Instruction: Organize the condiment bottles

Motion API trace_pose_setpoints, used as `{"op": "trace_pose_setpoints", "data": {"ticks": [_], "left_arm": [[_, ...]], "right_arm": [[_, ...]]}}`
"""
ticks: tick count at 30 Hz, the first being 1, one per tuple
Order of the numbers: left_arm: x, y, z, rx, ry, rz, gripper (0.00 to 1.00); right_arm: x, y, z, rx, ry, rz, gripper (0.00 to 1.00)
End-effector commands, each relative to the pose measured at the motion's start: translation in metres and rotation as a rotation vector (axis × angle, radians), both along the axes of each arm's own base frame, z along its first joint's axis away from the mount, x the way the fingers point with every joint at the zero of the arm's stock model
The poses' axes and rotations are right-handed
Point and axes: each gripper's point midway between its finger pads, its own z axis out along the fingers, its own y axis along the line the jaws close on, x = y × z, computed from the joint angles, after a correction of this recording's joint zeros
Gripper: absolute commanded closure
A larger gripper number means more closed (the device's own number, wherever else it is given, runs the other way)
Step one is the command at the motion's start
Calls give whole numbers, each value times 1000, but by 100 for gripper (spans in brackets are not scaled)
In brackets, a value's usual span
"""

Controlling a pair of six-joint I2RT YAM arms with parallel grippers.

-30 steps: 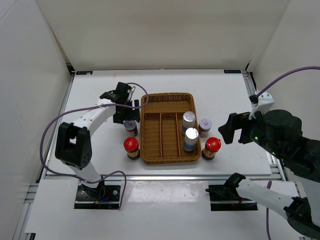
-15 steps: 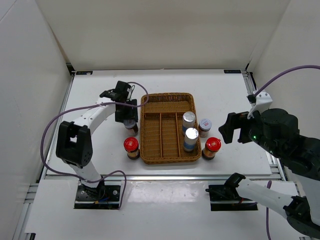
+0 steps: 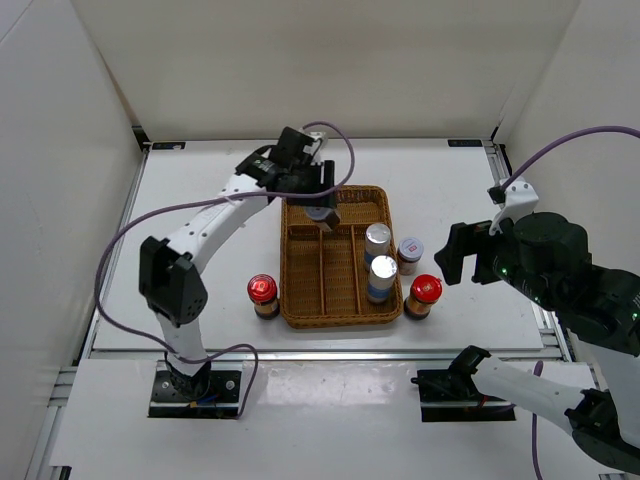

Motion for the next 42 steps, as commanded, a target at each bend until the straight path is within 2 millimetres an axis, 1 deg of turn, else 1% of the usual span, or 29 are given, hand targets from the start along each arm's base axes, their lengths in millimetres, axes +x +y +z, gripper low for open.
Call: {"op": "trace_pose_setpoints", "data": {"ticks": [1,3,4,5,7,10,12,15,16,17,19,20,22,24,25,26,27,29,31,32,33,34,35,36,38,39,40,41,42], "left_arm": [[0,-29,-3,-50,40,-48,71],[-9,-39,-15,-25,91,-65,71],[-6,-42,-24,-15,118,-70,71],[-14,-45,-30,-2,155,-87,71],[-14,-49,-43,4,195,-86,71],[-21,-52,-56,20,242,-92,69],[-26,-56,-62,33,259,-103,67],[-37,-62,-74,65,299,-122,60],[-36,-62,-81,74,311,-121,53],[-41,-63,-87,88,329,-129,49],[-40,-62,-87,95,323,-123,41],[-43,-65,-87,96,323,-132,27],[-41,-62,-74,95,283,-128,0],[-39,-65,-52,79,221,-139,0],[-40,-64,-46,72,211,-140,0],[-36,-63,-35,70,174,-139,0],[-34,-59,-17,58,129,-126,0],[-31,-55,3,50,73,-118,0],[-29,-41,31,65,-18,-96,0],[-27,-30,40,72,-41,-65,0],[-21,-12,42,122,-78,-18,0],[-21,8,59,134,-130,18,0],[-20,24,62,165,-154,55,0],[-15,48,64,229,-189,128,0],[-19,86,58,317,-230,190,0],[-14,114,55,379,-250,260,0],[-24,136,42,434,-247,270,0],[-20,152,43,454,-291,340,0],[-24,165,41,471,-309,379,0]], "right_arm": [[-2,-5,10,16,-31,-9,0],[-4,-9,10,19,-32,-23,0],[-5,-11,11,26,-38,-23,0],[-5,-12,12,22,-42,-32,0],[-7,-15,11,22,-42,-32,0],[-6,-16,8,11,-38,-40,0],[-5,-14,0,1,-18,-44,0],[-3,-12,-6,-11,-6,-44,0],[-2,-11,-4,5,-10,-50,0],[-1,-12,-9,-11,-2,-57,0],[3,-17,-14,-15,3,-111,0],[7,-16,-21,-17,26,-145,0],[12,-19,-28,-26,37,-201,0],[20,-21,-35,-34,54,-270,0],[25,-18,-43,-62,76,-285,0],[30,-13,-41,-51,68,-285,0],[34,-8,-46,-53,81,-293,0],[46,3,-56,-85,105,-293,0],[59,11,-63,-125,119,-308,0],[67,13,-63,-125,109,-328,0],[76,15,-71,-148,129,-348,0],[82,17,-72,-163,135,-343,0],[86,19,-73,-169,150,-338,0],[98,20,-80,-180,181,-355,0],[104,28,-90,-148,249,-327,0],[116,23,-92,-124,265,-353,0],[119,23,-95,-100,280,-346,0],[129,14,-99,-71,301,-373,0],[135,26,-103,9,334,-322,0]]}}
